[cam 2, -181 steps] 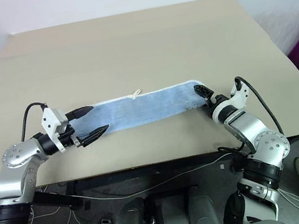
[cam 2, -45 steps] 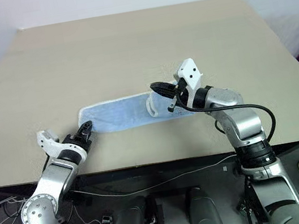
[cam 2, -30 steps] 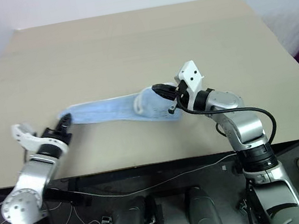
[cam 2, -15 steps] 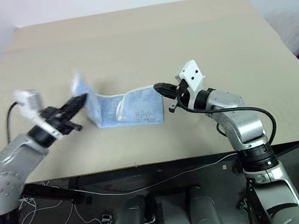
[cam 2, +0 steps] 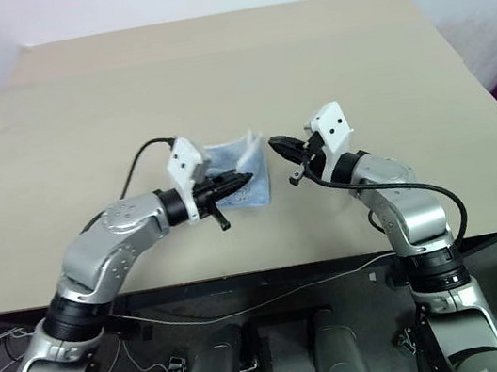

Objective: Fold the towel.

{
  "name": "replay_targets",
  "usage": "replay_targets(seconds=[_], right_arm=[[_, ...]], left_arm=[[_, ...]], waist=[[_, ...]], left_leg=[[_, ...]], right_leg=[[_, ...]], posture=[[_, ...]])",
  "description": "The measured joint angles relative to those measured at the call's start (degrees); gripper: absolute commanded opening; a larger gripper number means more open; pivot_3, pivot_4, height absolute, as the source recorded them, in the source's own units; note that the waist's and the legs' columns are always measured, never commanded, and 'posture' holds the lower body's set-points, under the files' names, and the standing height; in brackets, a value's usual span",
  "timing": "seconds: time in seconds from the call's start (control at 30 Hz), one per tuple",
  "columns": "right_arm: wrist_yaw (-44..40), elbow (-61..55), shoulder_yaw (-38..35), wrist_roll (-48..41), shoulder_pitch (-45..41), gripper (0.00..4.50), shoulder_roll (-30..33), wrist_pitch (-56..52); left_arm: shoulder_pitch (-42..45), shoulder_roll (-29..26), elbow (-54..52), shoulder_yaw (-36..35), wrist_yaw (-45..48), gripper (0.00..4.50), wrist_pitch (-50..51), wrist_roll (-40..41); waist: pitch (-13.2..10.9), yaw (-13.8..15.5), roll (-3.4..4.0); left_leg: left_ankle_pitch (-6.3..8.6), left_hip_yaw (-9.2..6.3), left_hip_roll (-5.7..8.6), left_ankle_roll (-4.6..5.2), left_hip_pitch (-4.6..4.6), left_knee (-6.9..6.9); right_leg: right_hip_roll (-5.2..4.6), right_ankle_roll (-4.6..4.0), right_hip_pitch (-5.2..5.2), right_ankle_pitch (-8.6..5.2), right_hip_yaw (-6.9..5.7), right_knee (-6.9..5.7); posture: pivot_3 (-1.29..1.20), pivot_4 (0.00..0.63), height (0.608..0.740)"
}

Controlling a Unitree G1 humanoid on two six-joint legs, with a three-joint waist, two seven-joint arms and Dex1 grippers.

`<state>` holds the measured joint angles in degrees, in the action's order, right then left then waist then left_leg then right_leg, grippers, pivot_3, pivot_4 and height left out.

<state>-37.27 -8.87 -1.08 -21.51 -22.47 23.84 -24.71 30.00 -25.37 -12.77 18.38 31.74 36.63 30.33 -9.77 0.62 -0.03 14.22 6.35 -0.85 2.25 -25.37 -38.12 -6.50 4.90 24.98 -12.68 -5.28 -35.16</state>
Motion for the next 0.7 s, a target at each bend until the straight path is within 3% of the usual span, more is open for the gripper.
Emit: replay_targets(seconds=[0.23,0.33,0.7], right_arm=[[0.43,-0.38,-0.07,-0.01,0.28,0.00,0.25,-0.08],[0.44,-0.37,-0.07,0.00,0.26,0.00,0.25,-0.08],[0.97,1.47,-0.17,0.75,-1.69,0.00,0.43,0.29]], left_arm=[[-0.06,2.96,1.05,-1.11,0.99,0.02,1.85,-1.41],[-0.49,3.48,0.80,-2.84,1.14,0.70,2.93,-0.93],[-5.23,4.58,-5.46,-13.00,1.84,4.37,6.36,6.68]], waist=[[-0.01,0.04,-0.01],[-0.01,0.03,-0.01],[-0.01,0.06,-0.01]], left_leg=[[0.14,-0.03,-0.01,0.25,0.00,-0.06],[0.14,-0.04,-0.01,0.25,0.00,-0.07],[0.13,-0.08,-0.01,0.24,0.04,-0.11]], right_leg=[[0.00,0.01,-0.02,0.00,-0.01,-0.03],[0.00,0.01,-0.04,0.00,-0.01,-0.03],[0.00,0.02,-0.11,0.00,-0.04,-0.07]], posture=[[0.00,0.150,0.740],[0.00,0.150,0.740],[0.00,0.150,0.740]])
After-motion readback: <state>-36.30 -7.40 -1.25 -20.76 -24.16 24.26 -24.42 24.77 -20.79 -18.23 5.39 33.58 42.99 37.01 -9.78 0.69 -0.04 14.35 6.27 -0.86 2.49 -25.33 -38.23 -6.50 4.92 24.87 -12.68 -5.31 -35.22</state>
